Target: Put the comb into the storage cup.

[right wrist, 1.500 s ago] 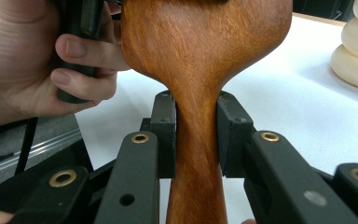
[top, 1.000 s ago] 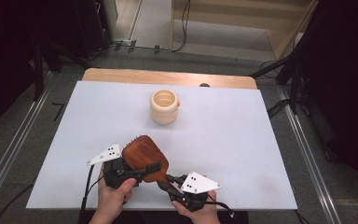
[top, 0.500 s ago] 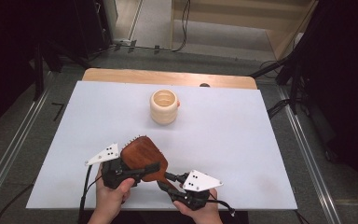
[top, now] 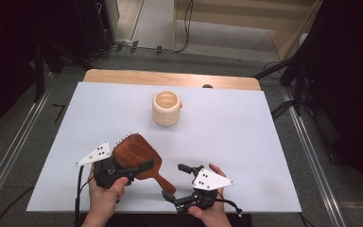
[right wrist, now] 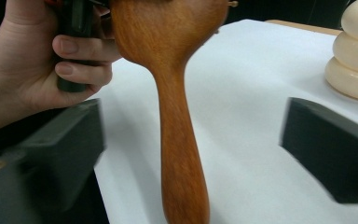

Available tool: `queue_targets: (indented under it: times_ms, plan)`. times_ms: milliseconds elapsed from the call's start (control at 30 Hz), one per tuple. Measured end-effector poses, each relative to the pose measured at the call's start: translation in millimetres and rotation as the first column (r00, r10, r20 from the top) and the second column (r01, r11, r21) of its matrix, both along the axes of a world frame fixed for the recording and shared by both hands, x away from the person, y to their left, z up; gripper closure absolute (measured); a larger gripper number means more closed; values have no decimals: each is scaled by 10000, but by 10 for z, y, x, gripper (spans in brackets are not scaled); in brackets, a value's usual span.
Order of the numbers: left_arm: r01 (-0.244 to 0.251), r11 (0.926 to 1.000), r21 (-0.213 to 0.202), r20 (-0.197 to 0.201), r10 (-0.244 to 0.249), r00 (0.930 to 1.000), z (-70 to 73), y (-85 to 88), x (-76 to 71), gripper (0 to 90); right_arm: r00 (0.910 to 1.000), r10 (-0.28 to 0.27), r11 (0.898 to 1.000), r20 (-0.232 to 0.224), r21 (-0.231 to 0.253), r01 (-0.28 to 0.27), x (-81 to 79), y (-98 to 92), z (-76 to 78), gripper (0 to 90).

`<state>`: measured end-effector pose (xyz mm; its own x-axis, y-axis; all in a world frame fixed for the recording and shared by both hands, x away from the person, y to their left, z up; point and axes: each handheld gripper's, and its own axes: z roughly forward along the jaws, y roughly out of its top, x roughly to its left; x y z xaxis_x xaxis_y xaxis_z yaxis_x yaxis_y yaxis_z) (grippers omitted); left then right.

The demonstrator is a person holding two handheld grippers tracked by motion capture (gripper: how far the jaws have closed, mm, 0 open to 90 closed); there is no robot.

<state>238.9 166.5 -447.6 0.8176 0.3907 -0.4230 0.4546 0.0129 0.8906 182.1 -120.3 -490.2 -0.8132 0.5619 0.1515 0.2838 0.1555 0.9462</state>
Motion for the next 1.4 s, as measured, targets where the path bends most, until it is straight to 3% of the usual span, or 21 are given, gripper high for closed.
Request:
queue_targets:
  times_ms: [867, 1400]
  plan:
    - [-466, 9989, 44, 161, 466, 9988, 50, 169, 33, 552, 9902, -1341, 9910, 392, 52, 1340, 183, -577, -21, 0]
    - [-763, 9970, 163, 230, 759, 9969, 80, 152, 44, 552, 9711, -2303, 9721, 630, -297, 2325, 227, -955, -42, 0]
